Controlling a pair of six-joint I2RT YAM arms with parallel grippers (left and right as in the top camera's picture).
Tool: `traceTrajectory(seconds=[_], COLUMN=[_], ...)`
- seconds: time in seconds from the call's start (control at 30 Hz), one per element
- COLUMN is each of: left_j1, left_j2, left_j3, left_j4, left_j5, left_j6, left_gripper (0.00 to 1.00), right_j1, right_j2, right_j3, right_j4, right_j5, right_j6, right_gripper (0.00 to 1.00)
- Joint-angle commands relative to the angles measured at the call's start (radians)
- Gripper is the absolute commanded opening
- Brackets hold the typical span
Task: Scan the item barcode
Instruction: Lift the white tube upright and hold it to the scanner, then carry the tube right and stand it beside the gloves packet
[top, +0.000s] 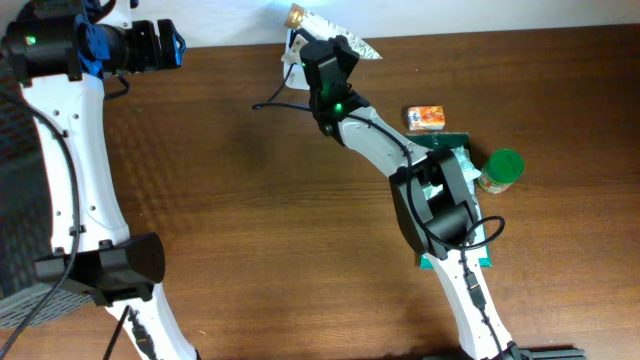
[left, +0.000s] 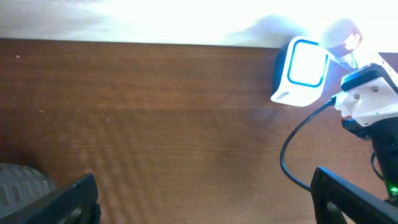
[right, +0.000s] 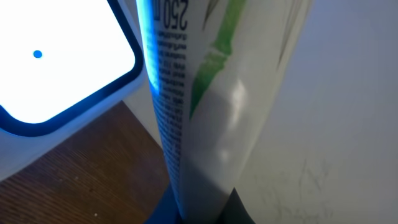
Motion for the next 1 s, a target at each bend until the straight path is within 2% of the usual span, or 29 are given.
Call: traceTrajectory(seconds=[0.0,0.13,0.33,0.47,0.57,0.7,0.8,0.87,0.97], left_j1=[0.004,0.003,0.004,0.003,0.004,0.004,0.004,0.004,0.004], left_j2=[-0.002,-0.002,-0.002,-0.002,-0.002,-0.002,-0.002,-0.002,-0.002], left_j3=[0.016,0.016,0.016,0.016,0.016,0.016,0.016,0.016,0.016], left_j4=[-0.001,-0.001,-0.001,-0.001,-0.001,-0.001,-0.001,-0.001,-0.001], left_j5=[0.01,0.01,0.01,0.01,0.01,0.01,0.01,0.01,0.01], left_j6=[0.012,0.012,0.012,0.012,0.012,0.012,0.012,0.012,0.012], left_gripper=[0.99,0.99,0.99,0.99,0.99,0.99,0.99,0.99,0.99], right_j1=[0.018,0.018,0.018,0.012,-0.008,-0.059,-0.141,-0.201,-0.299], right_j2=[-0.026,-0.068,-0.241,-0.416,-0.569,-0.673,-0.674,-0.657,-0.634], right_j3=[0.021,0.021,0.021,0.021,0.021,0.021,0.017,-0.004,-0.105], right_j4=[0.014,-0.106,-0.338,-0.565,-0.843,-1.172,-1.426,-1.539,-1.597], right_j5=[0.027,-0.01,-0.145,-0.281,-0.403,-0.499,-0.536,-0.537,-0.543], right_j6=[0.013,0.145,0.393,0.628,0.842,1.04,1.116,1.14,1.14], right_gripper=[0.04,0.04,0.04,0.04,0.04,0.04,0.04,0.04,0.04])
